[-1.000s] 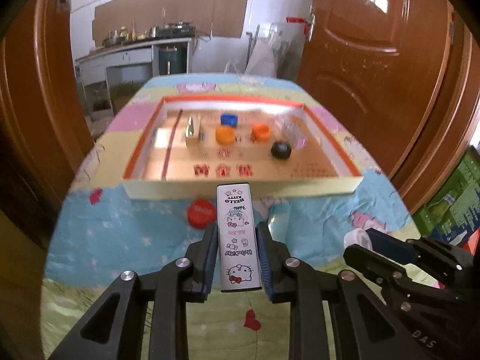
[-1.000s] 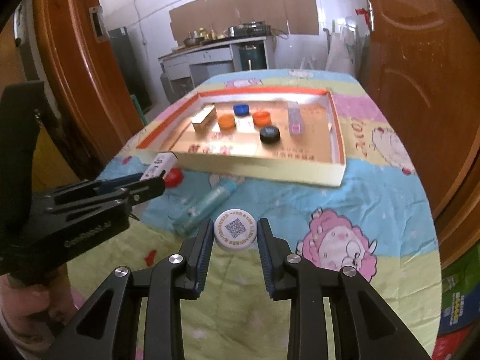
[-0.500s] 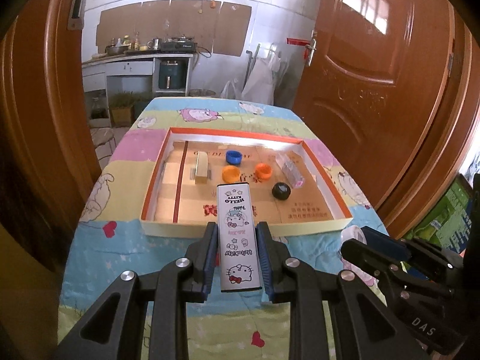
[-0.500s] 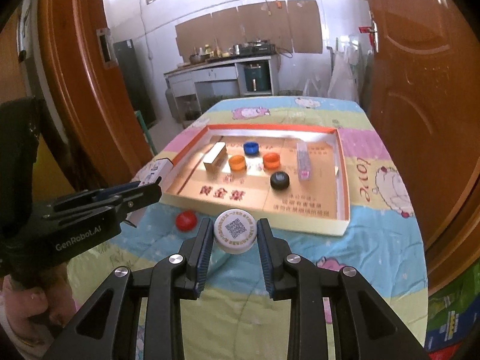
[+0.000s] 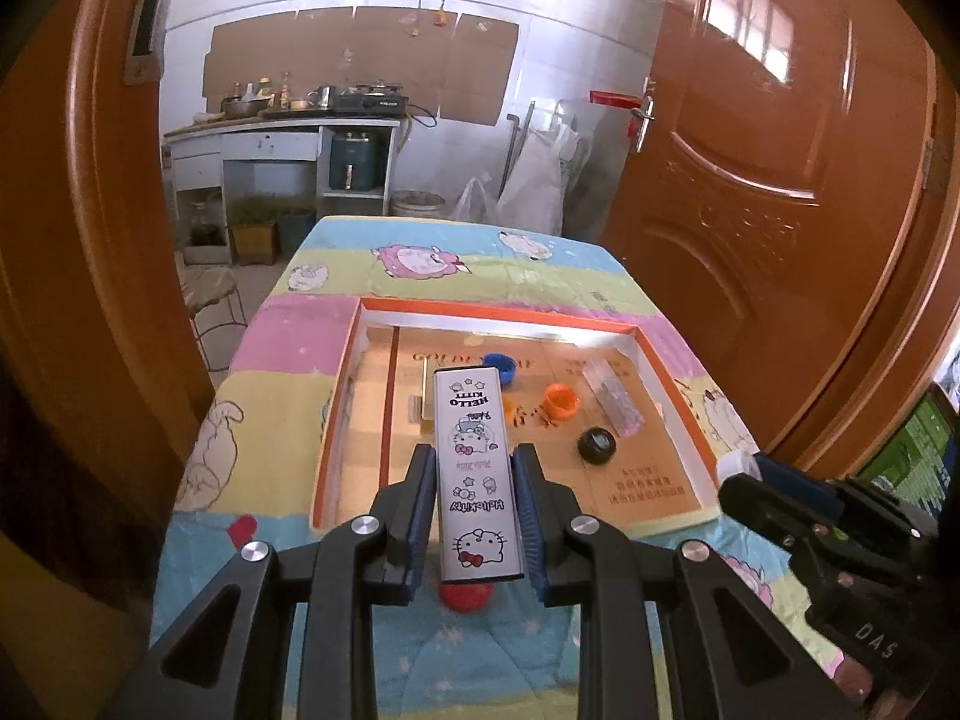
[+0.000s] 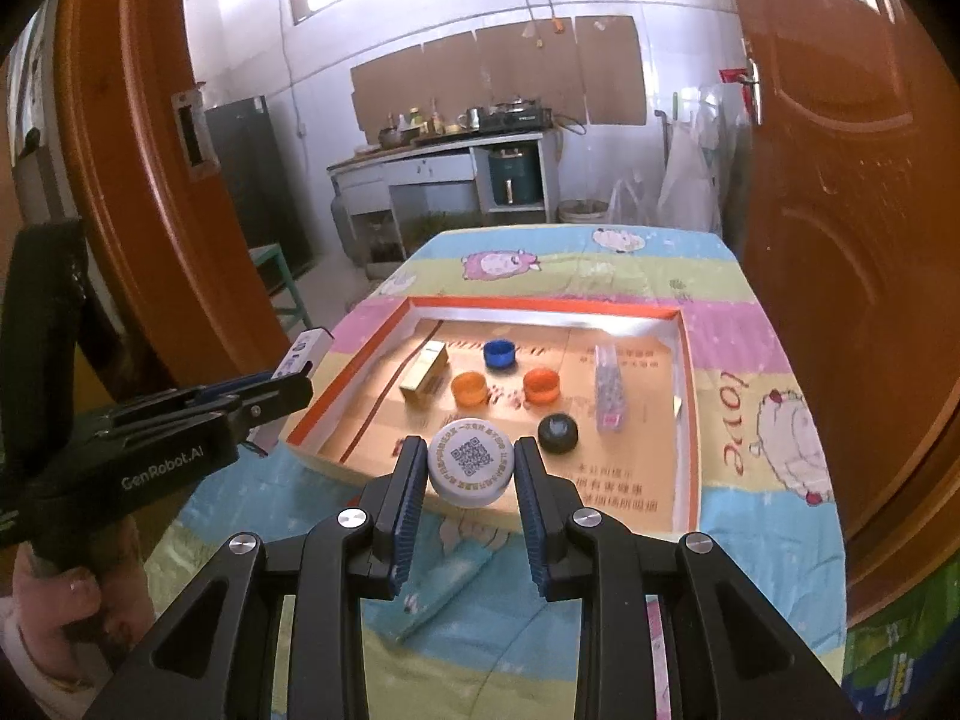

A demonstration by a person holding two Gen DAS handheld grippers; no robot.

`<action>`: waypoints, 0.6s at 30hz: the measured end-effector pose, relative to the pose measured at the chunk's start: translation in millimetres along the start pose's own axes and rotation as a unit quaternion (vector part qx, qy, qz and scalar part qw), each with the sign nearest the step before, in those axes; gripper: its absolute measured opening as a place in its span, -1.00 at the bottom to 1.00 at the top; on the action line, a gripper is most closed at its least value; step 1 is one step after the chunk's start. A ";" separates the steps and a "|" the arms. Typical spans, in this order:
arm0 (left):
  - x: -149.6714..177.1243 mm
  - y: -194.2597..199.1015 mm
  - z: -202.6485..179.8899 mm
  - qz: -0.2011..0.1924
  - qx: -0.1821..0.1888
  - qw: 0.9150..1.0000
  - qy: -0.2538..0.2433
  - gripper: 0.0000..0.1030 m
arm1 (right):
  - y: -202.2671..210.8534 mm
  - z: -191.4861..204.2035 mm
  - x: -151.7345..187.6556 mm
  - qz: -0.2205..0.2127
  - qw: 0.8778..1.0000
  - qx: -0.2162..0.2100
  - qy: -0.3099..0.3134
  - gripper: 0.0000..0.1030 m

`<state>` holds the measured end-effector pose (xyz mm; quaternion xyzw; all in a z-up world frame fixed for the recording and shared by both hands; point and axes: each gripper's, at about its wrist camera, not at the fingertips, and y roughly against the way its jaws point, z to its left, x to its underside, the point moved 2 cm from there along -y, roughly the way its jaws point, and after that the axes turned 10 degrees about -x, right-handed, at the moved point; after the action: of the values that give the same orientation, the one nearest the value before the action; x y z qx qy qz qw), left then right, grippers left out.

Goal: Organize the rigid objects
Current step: 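Carry the white lid and Hello Kitty box over the tray with both grippers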

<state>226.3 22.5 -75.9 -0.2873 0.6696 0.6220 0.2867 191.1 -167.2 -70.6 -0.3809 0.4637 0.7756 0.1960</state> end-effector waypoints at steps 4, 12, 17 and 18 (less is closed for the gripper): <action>-9.0 -13.5 3.5 0.007 -0.003 1.000 0.002 -0.49 | -8.0 -6.1 -10.3 -0.002 1.000 0.001 0.000 -0.41; -29.6 -39.0 -0.8 0.018 -0.007 1.000 -0.010 -0.49 | -28.3 -19.7 -28.9 0.004 1.000 0.001 0.010 -0.41; -42.7 -58.1 0.2 0.032 -0.008 0.999 -0.009 -0.49 | -44.9 -35.2 -40.6 0.021 1.000 0.011 0.017 -0.41; -45.3 -61.4 0.7 0.034 -0.009 0.999 -0.009 -0.49 | -48.7 -39.8 -42.7 0.025 0.999 0.013 0.019 -0.41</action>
<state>302.2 20.7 -83.4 -0.2608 0.6708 0.6402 0.2687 266.4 -175.7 -76.5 -0.3817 0.4867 0.7665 0.1728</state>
